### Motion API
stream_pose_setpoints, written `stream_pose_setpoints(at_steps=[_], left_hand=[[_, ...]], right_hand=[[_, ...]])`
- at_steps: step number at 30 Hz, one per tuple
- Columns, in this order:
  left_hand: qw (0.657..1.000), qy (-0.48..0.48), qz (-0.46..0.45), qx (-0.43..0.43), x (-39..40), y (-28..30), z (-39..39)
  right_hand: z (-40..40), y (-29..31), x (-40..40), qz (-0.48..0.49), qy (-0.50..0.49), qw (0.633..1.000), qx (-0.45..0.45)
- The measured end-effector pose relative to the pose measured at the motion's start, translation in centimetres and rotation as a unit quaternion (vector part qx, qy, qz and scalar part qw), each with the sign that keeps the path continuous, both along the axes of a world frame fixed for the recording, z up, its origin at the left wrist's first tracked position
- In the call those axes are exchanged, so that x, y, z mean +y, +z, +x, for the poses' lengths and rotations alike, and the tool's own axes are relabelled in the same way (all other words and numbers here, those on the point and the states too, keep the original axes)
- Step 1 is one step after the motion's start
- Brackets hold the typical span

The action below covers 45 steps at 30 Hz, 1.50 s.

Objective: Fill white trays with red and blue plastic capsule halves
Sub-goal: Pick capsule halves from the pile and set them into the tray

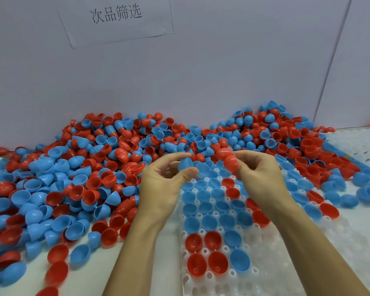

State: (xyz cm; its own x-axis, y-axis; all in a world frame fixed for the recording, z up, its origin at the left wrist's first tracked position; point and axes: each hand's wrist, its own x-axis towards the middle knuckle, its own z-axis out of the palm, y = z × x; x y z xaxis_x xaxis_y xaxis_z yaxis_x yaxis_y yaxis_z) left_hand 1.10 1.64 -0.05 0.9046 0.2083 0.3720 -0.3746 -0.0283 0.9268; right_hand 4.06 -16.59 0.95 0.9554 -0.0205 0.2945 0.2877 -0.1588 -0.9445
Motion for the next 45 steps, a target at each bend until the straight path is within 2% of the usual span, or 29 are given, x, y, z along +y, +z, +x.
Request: stream_pose_setpoints(at_steps=[2,6,10,14,17,22,24,27,37,42,43,45], left_hand=[[0.999,0.019,-0.037,0.011,0.4,-0.2,0.2],[0.99,-0.014,-0.128,0.053,-0.1,-0.3,0.3],[0.984,-0.013,-0.166,0.07,-0.2,-0.3,0.3],[0.988,-0.043,-0.126,0.075,-1.0,0.0,0.3],[0.99,-0.06,-0.074,0.106,-1.2,0.0,0.5],[0.976,-0.129,-0.055,0.166,-1.4,0.1,0.5],[0.977,-0.142,-0.029,0.158,-1.5,0.0,0.4],[0.981,-0.132,-0.04,0.134,-1.5,0.0,0.2],[0.987,-0.11,0.074,0.094,-1.2,-0.7,0.3],[0.987,-0.106,0.033,0.113,-1.6,-1.0,0.4],[0.988,-0.096,0.021,0.116,-1.5,-1.0,0.4],[0.989,-0.082,-0.008,0.121,-1.5,-1.1,0.5]], right_hand=[[0.1,0.1,-0.6,0.022,-0.001,1.0,0.005],[0.1,-0.2,-0.5,-0.004,0.048,0.998,0.029],[-0.1,-0.3,-0.6,0.009,0.073,0.996,0.043],[-0.4,-0.4,-0.3,0.021,0.08,0.995,0.047],[-0.7,-0.3,0.3,0.012,0.069,0.998,0.008],[-1.2,0.1,1.2,0.013,0.059,0.996,-0.066],[-1.3,0.3,1.2,-0.004,0.044,0.994,-0.099],[-1.4,0.5,1.0,-0.039,0.03,0.992,-0.119],[-1.3,0.8,0.6,0.095,0.09,0.99,0.057],[-1.7,2.3,-0.5,0.098,0.036,0.99,0.092],[-1.9,2.6,-1.0,0.082,0.031,0.991,0.099],[-2.4,3.2,-2.0,-0.012,0.02,0.995,0.095]])
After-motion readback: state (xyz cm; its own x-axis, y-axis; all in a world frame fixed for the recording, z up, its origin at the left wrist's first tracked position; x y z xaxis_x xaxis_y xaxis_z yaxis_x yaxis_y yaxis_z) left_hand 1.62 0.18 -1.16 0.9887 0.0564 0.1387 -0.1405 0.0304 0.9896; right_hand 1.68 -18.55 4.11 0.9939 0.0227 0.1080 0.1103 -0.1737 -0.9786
